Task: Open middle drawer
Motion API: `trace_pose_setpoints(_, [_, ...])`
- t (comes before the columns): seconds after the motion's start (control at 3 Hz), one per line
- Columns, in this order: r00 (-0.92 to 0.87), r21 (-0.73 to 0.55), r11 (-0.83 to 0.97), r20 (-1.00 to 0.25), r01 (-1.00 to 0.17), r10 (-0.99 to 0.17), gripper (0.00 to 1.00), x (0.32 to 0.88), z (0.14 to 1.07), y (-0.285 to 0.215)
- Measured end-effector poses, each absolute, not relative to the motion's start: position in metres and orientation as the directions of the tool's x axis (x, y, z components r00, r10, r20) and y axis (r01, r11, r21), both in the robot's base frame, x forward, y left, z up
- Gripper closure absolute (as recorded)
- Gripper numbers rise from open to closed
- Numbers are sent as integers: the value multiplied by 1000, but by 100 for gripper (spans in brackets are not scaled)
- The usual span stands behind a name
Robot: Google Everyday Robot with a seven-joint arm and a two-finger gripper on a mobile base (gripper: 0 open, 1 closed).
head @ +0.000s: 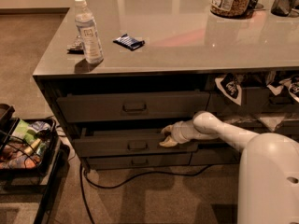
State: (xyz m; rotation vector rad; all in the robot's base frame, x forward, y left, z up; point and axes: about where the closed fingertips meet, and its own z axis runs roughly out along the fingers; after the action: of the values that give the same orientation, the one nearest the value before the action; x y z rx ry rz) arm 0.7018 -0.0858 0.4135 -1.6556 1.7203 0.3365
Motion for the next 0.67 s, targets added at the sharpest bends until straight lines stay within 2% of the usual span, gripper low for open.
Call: trace_pose_setpoints(0.67, [77,-239,99,-631,-966,-772,63,653,414,-88])
